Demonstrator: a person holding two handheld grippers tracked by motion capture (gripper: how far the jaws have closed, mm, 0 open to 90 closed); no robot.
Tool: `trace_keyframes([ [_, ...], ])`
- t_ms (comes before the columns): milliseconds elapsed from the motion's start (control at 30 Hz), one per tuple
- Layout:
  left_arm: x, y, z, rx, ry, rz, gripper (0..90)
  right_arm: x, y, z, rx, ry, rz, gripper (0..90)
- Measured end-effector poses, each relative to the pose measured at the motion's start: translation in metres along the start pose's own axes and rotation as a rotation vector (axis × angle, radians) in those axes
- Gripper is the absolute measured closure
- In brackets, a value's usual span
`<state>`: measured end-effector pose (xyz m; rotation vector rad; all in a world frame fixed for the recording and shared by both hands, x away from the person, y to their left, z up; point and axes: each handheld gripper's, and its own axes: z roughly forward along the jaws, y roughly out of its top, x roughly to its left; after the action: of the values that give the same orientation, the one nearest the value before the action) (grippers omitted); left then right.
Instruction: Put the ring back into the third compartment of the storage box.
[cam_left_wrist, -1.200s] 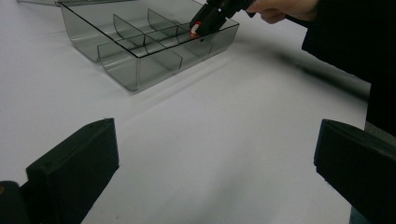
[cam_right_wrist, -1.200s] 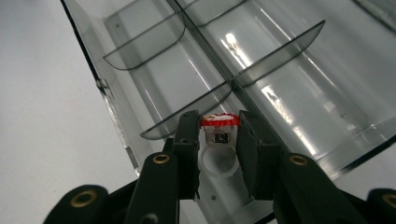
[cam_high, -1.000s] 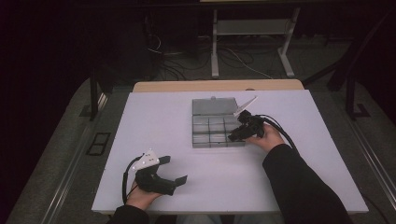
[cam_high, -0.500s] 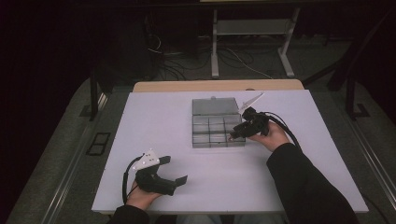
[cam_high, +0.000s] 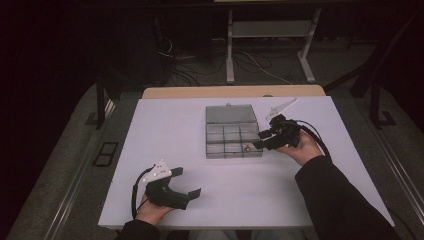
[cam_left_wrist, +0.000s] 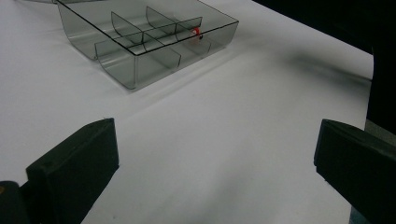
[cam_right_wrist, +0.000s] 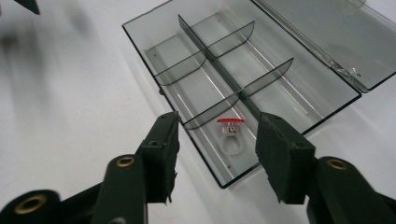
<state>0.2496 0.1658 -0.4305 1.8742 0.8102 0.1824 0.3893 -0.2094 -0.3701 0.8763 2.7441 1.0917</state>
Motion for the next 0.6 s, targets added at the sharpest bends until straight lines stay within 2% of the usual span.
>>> trace_keyframes([
  [233,0.0,0.0,0.0,-0.004,0.001,-0.004,0.0,0.006,-0.006,-0.016,-0.014,-0.018,0.011,34.0],
  [433,0.0,0.0,0.0,-0.001,0.001,-0.004,0.0,0.011,-0.017,-0.026,-0.017,-0.035,0.057,9.2],
  [467,0.0,0.0,0.0,-0.002,0.001,-0.003,0.0,0.012,-0.022,-0.028,-0.016,-0.047,0.081,0.0],
  [600,0.0,0.0,0.0,-0.002,0.001,-0.004,0.0,0.014,-0.029,-0.033,-0.029,-0.053,0.108,0.0],
])
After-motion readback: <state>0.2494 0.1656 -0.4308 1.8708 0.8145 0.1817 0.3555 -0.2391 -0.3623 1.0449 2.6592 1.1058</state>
